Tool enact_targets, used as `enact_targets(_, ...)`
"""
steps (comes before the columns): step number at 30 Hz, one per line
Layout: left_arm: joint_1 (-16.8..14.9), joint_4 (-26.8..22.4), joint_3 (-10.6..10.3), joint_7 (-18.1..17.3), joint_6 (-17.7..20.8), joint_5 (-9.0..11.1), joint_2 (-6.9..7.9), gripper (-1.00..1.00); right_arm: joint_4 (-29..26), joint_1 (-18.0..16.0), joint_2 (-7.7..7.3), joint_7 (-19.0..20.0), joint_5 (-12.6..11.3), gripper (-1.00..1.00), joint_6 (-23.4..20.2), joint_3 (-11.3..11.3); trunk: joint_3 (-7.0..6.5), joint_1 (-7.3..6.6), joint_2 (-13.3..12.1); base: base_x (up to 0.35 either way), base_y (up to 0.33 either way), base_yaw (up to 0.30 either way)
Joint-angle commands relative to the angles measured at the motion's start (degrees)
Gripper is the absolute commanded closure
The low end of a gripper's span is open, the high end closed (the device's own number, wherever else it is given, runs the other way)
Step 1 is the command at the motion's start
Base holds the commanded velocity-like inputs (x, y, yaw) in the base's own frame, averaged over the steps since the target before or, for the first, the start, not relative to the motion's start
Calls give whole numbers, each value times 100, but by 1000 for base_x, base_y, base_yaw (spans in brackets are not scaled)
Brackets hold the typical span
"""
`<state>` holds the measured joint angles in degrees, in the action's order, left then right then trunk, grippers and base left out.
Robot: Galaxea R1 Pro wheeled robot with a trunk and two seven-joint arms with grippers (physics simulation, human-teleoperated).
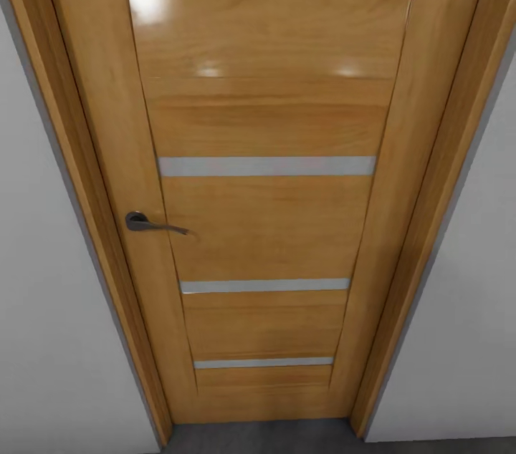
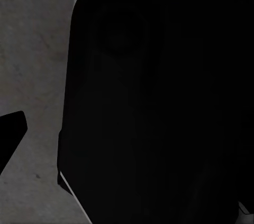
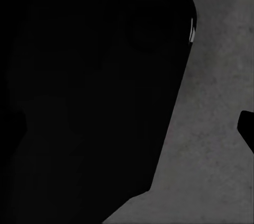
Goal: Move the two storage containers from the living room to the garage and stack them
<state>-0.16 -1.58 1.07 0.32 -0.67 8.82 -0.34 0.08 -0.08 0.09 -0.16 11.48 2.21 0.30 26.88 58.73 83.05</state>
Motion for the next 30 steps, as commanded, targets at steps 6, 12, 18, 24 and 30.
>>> enact_targets(6, -2, 0, 11, 3, -8, 41, -1, -100, 1, -1, 0, 5, 39, -100, 13, 3, 5, 0, 3, 0, 0, 0)
enact_targets(12, -2, 0, 9, 3, -8, 44, 1, -100, 1, -1, 1, 10, 37, -100, 8, -9, 5, 0, 3, 0, 0, 0)
enact_targets(18, -2, 0, 14, 3, -11, 48, 6, -100, 1, -1, 1, 23, 79, -100, 7, -12, 5, 0, 3, 0, 0, 0)
enact_targets(24, -2, 0, 15, 3, -12, 50, 7, -100, 1, -1, 8, 9, 98, -100, 7, -13, 5, 0, 3, 0, 0, 0)
enact_targets(30, -2, 0, 16, 3, -12, 50, -1, -100, -947, -1, 14, -19, 90, -100, 2, -26, 5, 0, 3, 0, 0, 0)
